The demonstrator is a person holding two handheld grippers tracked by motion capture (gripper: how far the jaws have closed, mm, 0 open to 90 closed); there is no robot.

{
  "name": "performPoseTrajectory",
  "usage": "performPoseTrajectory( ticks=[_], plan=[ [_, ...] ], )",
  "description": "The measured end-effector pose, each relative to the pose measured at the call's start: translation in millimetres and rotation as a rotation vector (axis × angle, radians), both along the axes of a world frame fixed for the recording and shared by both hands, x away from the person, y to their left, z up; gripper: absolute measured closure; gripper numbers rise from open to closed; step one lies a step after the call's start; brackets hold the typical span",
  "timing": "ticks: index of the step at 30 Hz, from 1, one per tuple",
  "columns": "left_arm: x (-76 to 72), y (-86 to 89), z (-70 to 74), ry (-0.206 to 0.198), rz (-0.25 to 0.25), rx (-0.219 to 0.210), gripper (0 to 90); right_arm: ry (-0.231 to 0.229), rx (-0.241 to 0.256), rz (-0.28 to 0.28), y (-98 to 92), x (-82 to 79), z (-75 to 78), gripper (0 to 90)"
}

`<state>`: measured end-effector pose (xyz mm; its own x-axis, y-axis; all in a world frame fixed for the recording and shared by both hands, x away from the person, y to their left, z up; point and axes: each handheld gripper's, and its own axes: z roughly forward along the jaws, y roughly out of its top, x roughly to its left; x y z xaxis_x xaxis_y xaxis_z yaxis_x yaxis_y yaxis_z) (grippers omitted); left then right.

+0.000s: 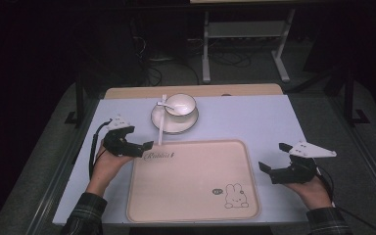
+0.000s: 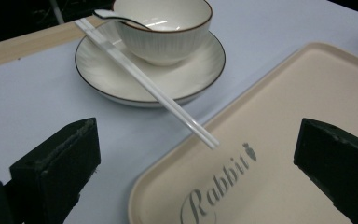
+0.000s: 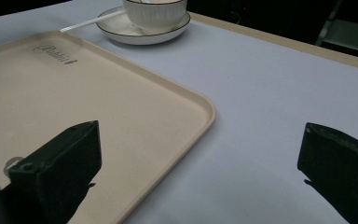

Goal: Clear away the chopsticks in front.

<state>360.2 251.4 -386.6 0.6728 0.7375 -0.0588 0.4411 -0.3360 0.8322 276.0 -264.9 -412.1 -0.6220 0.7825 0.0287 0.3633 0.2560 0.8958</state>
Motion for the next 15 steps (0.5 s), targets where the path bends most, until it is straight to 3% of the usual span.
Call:
performPoseTrajectory(
  ticks=[2,15],
  plan=[
    [6.3,-2.7,0.9,0.001,0.006,-0.01,0.0,0.001,0.0,0.0,0.0,0.0,0.0,0.0],
    [47.2,-23.9,2.7,0.041,0.024,0.039,0.0,0.003,0.013,-0.005,-1.4,-0.6,-0.3,0.0]
  ],
)
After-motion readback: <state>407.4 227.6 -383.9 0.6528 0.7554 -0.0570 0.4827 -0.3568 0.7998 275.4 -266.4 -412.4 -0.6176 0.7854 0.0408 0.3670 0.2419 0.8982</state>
